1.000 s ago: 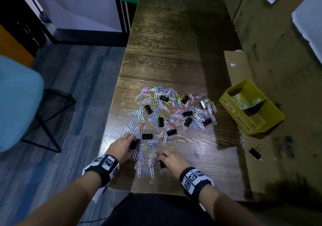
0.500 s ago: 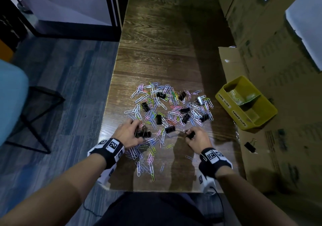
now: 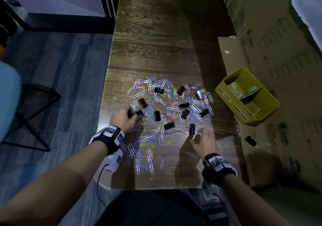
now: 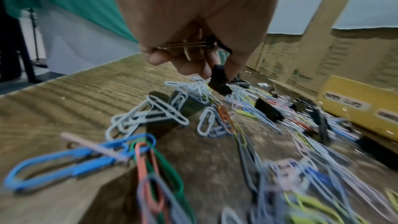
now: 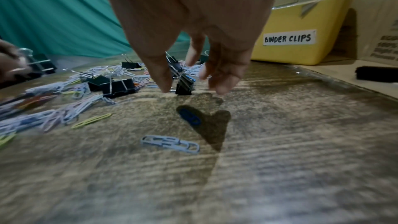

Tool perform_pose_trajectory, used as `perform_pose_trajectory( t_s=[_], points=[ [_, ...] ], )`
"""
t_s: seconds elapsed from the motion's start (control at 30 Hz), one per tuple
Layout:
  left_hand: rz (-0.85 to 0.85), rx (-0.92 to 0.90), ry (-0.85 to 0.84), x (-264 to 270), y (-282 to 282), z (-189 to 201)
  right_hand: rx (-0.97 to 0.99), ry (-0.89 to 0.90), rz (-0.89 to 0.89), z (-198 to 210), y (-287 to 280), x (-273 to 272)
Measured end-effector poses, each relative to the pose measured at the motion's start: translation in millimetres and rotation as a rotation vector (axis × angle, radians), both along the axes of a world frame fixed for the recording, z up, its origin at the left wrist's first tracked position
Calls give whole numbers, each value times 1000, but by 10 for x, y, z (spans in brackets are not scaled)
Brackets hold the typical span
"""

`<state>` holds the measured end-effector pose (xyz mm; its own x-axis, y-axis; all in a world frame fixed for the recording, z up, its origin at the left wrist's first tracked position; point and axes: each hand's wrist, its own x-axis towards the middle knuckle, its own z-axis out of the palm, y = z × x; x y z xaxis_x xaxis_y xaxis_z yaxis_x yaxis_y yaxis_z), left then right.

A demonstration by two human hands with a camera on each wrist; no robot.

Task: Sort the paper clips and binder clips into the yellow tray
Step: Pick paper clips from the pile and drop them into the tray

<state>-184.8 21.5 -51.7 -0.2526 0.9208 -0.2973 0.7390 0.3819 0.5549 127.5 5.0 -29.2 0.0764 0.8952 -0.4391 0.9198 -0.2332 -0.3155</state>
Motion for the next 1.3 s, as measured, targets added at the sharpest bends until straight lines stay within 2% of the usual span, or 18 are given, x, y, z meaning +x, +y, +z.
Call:
perform_pose_trajectory(
  t_s=[0.07,0.13,0.33,0.43,0.5,0.57,0.67,0.73,0.87,1.0,1.17,1.3],
  points=[
    [105,-24,-10,-60,144,-44,-194,-62,51,-26,-137,13],
    [172,-35,-12,-108,258,-124,-260,-80,106,-64,-260,-46],
    [48,-88,-73,-190,295,-193,-185,40,215,-163,-411,-439],
    [12,3,-190,-239,95,-105,-159,128,312,-171,-424,-572],
    [16,64,-143,-313,-98,-74,-76,121,352,-182,-430,-611],
    [25,70,-27,-373,-326,-83,9,23,369,-195,-444,-625],
    [-67,-77,198,-324,-678,-114,-11,-108,335,-179,-476,-677],
    [-103,-132,275,-184,-853,-148,-25,-148,371,-176,-519,-754],
    [-111,-85,162,243,-975,-135,-21,-98,510,-197,-599,-938],
    [-226,-110,59,490,-944,-65,-85,-75,579,-154,-629,-1014],
    [-362,-204,130,275,-1131,44,-48,-144,694,-249,-683,-946],
    [-463,-356,137,323,-1413,0,29,-72,648,-223,-633,-916]
  ],
)
